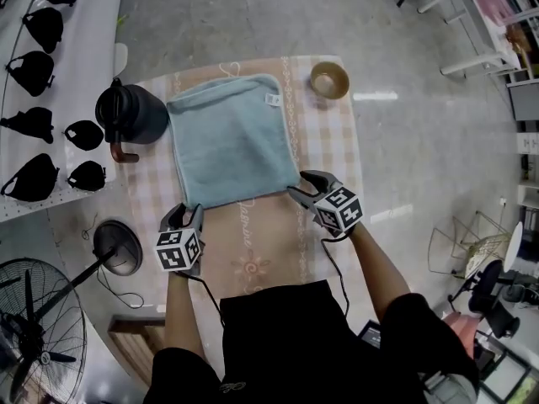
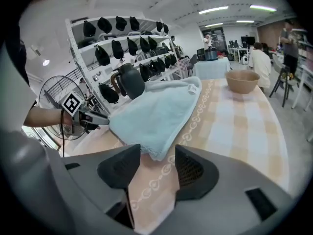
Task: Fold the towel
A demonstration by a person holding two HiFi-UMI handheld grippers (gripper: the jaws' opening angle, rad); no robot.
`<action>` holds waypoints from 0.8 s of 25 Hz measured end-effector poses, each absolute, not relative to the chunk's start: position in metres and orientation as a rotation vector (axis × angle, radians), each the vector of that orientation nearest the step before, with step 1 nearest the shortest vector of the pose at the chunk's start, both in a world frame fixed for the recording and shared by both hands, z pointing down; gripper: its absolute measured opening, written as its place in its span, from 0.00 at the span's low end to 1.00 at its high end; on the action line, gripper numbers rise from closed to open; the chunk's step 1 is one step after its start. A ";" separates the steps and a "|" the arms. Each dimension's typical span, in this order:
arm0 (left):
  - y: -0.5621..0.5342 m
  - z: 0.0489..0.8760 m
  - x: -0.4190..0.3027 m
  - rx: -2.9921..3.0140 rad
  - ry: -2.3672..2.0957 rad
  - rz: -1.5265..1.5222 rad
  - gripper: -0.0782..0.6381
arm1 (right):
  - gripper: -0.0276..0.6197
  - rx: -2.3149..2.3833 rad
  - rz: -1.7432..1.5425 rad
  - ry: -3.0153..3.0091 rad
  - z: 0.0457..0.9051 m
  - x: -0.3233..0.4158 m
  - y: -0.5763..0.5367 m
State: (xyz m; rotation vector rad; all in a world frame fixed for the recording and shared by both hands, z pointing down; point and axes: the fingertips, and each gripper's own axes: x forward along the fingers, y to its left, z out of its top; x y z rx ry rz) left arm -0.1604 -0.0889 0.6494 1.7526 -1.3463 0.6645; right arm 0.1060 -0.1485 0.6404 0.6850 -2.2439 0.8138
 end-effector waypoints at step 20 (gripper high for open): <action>-0.066 0.646 -0.146 1.760 -1.382 0.616 0.16 | 0.12 0.693 0.635 -2.312 0.622 0.104 -0.139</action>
